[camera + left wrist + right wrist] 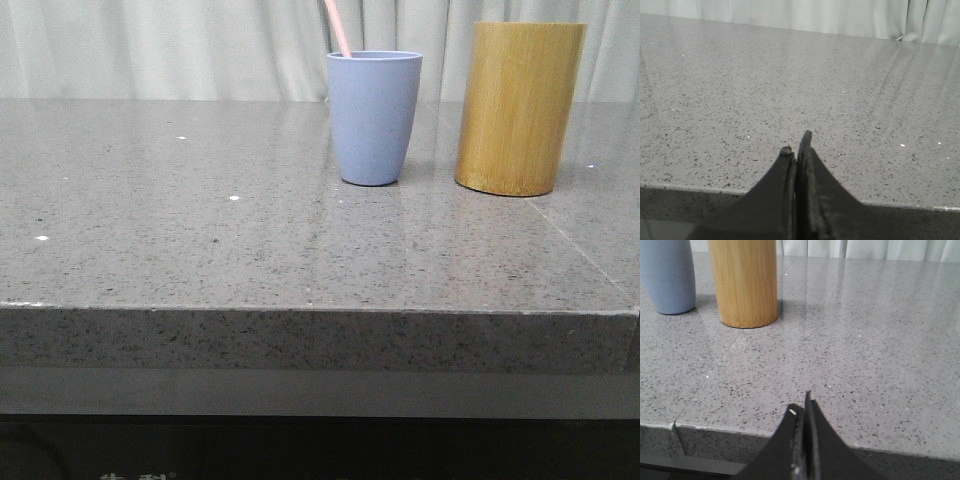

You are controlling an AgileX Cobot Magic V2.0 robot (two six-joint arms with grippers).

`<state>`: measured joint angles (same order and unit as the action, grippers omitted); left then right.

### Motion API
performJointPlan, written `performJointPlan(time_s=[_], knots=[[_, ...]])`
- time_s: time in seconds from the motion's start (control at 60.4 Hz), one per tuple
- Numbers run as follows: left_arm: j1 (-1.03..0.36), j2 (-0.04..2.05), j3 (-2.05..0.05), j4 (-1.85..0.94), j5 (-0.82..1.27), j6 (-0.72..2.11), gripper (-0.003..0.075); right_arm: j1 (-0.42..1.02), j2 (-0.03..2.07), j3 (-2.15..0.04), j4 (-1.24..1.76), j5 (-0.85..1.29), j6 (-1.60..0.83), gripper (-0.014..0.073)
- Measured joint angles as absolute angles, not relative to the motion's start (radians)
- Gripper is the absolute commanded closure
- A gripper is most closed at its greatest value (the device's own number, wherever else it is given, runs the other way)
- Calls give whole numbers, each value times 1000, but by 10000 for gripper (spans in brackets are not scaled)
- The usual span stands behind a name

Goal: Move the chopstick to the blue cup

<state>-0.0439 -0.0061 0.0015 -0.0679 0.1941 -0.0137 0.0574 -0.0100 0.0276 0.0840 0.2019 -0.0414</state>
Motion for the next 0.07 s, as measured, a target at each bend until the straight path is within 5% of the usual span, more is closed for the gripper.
performJointPlan(time_s=[0.066], knots=[[-44, -6, 1, -68, 194, -14, 739, 57, -10, 28, 84, 202, -41, 662]])
